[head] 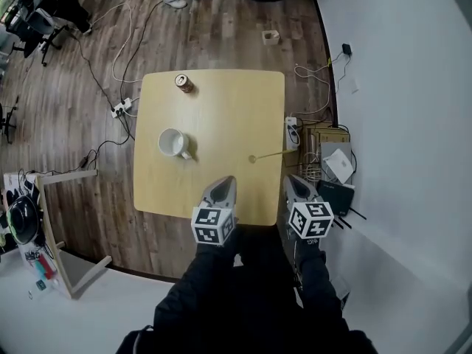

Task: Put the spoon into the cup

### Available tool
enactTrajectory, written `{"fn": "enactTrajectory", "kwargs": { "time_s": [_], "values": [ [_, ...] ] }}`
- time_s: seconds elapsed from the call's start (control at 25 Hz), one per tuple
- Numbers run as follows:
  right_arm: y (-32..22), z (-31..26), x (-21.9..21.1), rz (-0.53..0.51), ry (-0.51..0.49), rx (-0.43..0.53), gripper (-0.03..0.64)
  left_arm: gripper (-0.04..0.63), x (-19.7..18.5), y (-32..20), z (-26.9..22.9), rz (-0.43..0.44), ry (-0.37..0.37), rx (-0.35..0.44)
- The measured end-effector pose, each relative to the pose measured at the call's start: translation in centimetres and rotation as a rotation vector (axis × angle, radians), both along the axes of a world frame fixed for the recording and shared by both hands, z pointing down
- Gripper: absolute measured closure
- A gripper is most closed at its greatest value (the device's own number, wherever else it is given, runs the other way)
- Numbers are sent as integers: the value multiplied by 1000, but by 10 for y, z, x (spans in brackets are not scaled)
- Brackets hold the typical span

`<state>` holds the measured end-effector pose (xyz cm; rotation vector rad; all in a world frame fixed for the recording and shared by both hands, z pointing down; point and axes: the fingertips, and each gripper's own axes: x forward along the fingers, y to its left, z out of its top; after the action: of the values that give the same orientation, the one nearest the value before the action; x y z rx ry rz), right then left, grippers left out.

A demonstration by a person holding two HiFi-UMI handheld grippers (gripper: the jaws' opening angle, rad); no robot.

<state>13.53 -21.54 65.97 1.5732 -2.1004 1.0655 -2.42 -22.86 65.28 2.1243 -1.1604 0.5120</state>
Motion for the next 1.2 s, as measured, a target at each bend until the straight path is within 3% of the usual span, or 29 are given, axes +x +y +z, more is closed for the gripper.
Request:
{"fn": "enactTrajectory", "kwargs": {
  "time_s": [0.36, 0.72, 1.0, 1.2],
  "values": [
    [-33, 74, 31, 65, -46, -45, 595, 561, 23, -24, 67, -4, -38, -66],
    [-57, 121, 59, 162, -96, -63, 589, 561, 36, -40, 104, -21, -56, -96],
    [-69, 143, 73, 229, -130, -69, 525, 561, 41, -49, 114, -27, -62, -94],
    [-74, 161, 77, 287, -256, -94, 471, 561, 40, -52, 121, -36, -63, -103]
  ]
}}
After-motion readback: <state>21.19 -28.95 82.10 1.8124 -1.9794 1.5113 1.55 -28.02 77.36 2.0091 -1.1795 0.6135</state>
